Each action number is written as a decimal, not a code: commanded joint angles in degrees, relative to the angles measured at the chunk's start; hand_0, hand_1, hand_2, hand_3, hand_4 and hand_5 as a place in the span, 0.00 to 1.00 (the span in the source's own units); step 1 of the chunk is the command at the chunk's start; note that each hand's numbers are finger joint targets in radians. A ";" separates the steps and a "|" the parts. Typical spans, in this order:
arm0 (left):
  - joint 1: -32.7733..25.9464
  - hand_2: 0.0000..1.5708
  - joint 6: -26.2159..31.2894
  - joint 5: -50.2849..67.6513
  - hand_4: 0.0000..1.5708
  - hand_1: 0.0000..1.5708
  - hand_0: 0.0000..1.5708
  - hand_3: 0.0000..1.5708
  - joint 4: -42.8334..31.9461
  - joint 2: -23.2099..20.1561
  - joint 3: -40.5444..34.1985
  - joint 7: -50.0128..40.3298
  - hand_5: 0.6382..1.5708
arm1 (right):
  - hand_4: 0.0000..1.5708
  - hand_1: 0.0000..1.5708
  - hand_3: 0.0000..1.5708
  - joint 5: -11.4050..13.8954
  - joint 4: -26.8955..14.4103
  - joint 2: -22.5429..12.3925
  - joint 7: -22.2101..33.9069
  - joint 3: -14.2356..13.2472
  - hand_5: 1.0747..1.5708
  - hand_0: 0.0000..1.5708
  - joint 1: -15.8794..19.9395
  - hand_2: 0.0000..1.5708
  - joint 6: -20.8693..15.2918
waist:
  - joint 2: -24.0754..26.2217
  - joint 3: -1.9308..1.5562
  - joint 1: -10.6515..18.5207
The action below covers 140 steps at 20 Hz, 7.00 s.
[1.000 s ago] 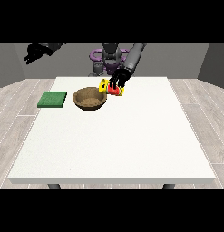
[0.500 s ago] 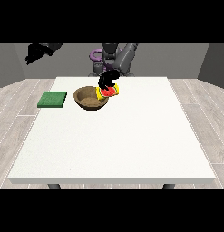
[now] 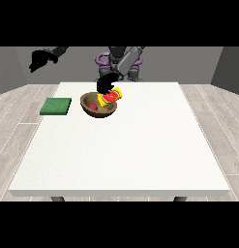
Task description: Pick the cup and pour the ball into the bowl, then pick the bowl and place it on the pad
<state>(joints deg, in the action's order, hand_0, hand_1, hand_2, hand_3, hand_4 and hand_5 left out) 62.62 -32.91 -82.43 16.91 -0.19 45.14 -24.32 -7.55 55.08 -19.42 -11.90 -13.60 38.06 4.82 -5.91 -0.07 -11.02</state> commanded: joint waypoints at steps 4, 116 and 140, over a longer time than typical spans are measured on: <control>2.06 1.00 11.60 -3.04 0.94 0.97 0.97 1.00 8.97 0.19 2.33 -2.44 0.63 | 0.37 0.00 0.42 -0.41 -2.99 -2.06 -0.92 -1.17 0.99 0.00 3.12 0.24 1.29 | -0.46 0.03 1.19; -12.51 0.00 57.46 124.45 0.00 0.00 0.00 0.00 40.25 -39.37 -74.82 10.50 1.00 | 0.73 1.00 0.69 0.24 -28.48 -12.70 3.28 -4.53 0.99 1.00 2.04 1.00 -0.95 | -6.55 0.03 13.38; -9.17 0.00 45.69 131.22 0.00 0.00 0.00 0.00 64.53 -43.84 -74.51 3.07 0.99 | 0.00 0.52 0.61 -3.03 -39.56 -29.16 -6.75 -13.37 0.89 0.52 1.71 0.46 1.86 | -20.71 -0.11 16.40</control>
<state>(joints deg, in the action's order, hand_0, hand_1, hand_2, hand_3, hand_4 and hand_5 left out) 54.90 15.42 48.67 77.28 -43.84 -29.13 -20.52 -10.82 16.29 -46.18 -17.85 -26.52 39.87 7.35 -26.04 -0.19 5.79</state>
